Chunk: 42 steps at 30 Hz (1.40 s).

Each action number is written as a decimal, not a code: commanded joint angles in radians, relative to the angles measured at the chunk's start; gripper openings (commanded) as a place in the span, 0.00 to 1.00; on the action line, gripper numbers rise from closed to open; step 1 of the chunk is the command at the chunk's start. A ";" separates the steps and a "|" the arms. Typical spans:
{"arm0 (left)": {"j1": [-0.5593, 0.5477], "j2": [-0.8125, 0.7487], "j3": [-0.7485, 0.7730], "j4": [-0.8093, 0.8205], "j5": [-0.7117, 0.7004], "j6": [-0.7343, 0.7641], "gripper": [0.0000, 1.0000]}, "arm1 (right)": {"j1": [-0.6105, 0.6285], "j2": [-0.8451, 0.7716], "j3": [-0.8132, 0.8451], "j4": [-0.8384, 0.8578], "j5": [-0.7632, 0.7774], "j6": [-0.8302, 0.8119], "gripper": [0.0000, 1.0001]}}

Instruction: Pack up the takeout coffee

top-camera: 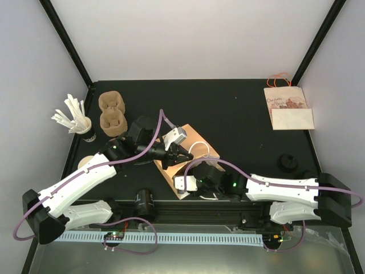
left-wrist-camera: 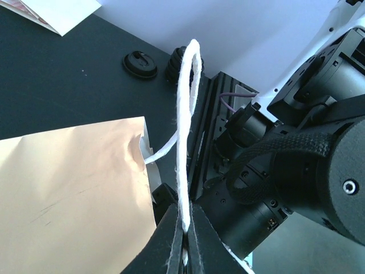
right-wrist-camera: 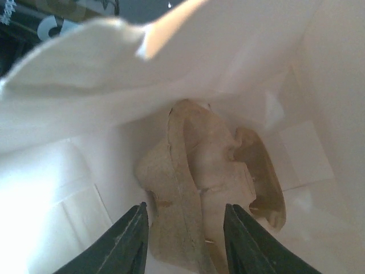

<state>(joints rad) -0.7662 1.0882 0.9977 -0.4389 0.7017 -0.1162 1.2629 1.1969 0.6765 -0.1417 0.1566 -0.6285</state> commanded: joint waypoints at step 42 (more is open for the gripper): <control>0.010 0.070 0.014 0.280 0.025 -0.323 0.02 | 0.039 -0.111 -0.197 0.375 0.603 0.861 0.01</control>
<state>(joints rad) -0.7593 1.1603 1.0065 -0.2657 0.6510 -0.3702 1.2968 1.0332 0.5327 -0.0143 0.6239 0.2337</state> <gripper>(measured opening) 0.022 0.025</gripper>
